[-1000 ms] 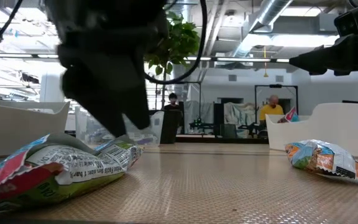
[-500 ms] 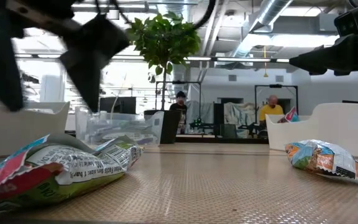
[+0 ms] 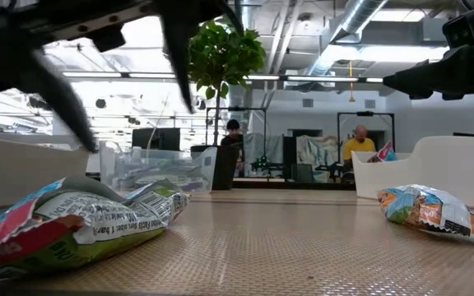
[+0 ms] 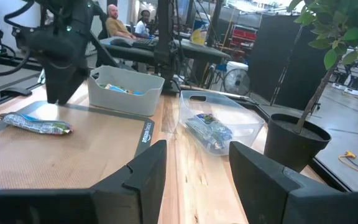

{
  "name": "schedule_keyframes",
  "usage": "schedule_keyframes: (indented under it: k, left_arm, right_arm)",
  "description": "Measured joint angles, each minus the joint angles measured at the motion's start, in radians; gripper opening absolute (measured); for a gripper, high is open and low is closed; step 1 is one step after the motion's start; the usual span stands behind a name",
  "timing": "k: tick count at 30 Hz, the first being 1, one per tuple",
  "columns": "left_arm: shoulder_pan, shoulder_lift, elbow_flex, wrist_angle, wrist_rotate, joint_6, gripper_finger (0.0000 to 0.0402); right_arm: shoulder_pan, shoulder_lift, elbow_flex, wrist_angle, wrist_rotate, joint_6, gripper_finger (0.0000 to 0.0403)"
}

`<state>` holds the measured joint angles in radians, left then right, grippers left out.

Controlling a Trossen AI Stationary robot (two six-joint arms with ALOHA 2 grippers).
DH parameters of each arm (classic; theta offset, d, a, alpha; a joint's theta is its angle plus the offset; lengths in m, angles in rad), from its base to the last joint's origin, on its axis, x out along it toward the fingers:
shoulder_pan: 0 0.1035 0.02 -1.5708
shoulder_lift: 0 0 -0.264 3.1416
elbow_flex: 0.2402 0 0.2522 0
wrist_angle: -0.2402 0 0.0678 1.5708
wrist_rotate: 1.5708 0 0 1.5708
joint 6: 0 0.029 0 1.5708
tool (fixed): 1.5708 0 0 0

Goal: Pick and place Granola Bars by type
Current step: Put the red granola bar into the white bin

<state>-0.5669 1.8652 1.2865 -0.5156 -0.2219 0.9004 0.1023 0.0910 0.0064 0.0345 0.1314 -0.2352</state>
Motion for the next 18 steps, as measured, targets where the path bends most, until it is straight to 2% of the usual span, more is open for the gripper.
schedule_keyframes:
  k: [6, 18]
  left_arm:
    - [-0.001, 0.006, 0.0, -0.051, 0.078, 0.036, 0.0293]
    - [0.005, 0.12, 0.0, 0.124, 0.025, 0.14, 0.0293]
  right_arm:
    - [0.0, 0.0, 0.0, 0.0, 0.0, 0.0, 0.0171]
    - [0.0, 0.0, 0.0, 0.0, 0.0, 0.0, 0.0171]
